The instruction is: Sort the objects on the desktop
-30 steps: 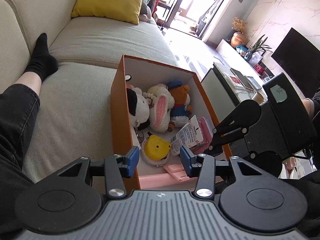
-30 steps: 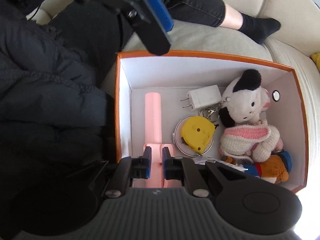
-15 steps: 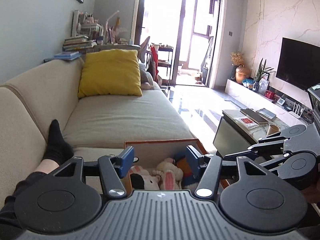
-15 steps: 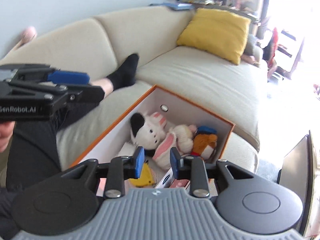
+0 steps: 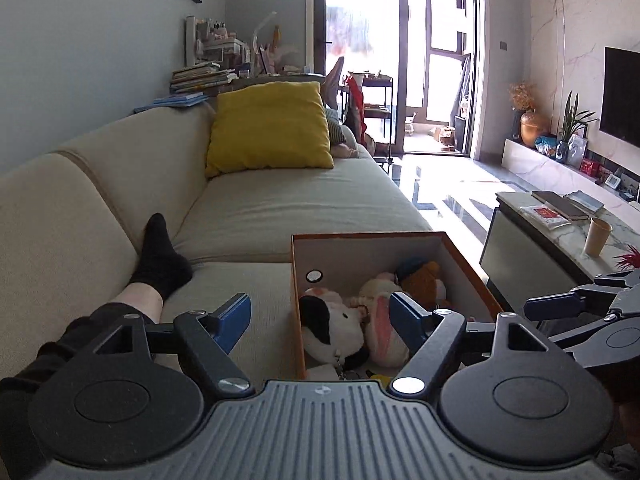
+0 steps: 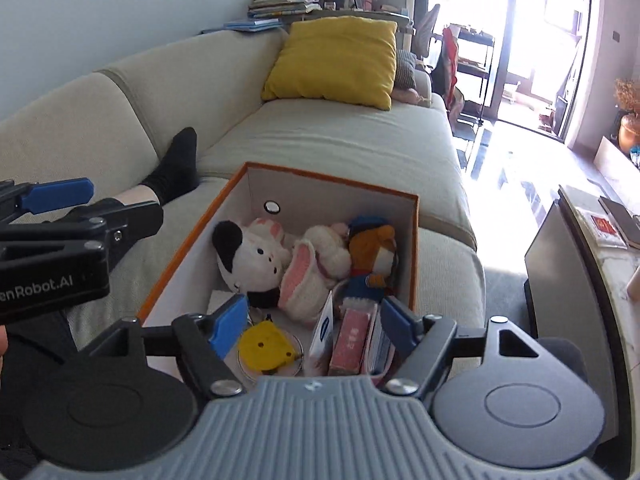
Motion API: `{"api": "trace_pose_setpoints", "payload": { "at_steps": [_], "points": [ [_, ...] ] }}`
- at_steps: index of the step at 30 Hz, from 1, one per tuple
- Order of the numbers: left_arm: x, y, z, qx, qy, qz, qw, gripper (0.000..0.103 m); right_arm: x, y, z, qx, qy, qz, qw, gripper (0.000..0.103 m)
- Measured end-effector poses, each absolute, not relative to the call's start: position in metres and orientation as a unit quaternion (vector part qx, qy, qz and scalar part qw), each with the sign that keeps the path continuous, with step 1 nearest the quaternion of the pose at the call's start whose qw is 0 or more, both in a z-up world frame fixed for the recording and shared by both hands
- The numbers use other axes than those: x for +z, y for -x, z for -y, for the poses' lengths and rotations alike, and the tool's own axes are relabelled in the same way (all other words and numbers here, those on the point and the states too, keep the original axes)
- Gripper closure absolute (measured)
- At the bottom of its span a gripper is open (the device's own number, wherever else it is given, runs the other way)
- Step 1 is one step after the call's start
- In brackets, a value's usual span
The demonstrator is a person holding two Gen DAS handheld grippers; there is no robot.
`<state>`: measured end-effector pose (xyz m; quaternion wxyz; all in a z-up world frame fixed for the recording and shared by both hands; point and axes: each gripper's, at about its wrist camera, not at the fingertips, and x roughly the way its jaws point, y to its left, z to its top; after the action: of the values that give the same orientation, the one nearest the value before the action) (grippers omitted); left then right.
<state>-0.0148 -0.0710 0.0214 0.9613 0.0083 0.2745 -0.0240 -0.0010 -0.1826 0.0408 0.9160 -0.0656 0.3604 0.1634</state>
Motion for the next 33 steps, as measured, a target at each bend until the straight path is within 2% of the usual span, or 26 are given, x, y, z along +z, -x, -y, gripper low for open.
{"api": "trace_pose_setpoints", "payload": {
  "at_steps": [4,10,33],
  "points": [
    [0.005,0.016,0.062,-0.030,0.028,-0.315,0.948,0.014,0.023,0.002,0.180,0.159,0.068,-0.388,0.905,0.024],
    [-0.010,0.017,0.059,-0.023,0.027,-0.356,0.934,0.014,0.005,0.011,0.179,0.152,0.077,-0.408,0.897,0.023],
    [-0.009,0.026,0.071,-0.036,0.015,-0.364,0.931,0.014,-0.002,0.017,0.184,0.159,0.068,-0.420,0.891,0.022]
  ]
}}
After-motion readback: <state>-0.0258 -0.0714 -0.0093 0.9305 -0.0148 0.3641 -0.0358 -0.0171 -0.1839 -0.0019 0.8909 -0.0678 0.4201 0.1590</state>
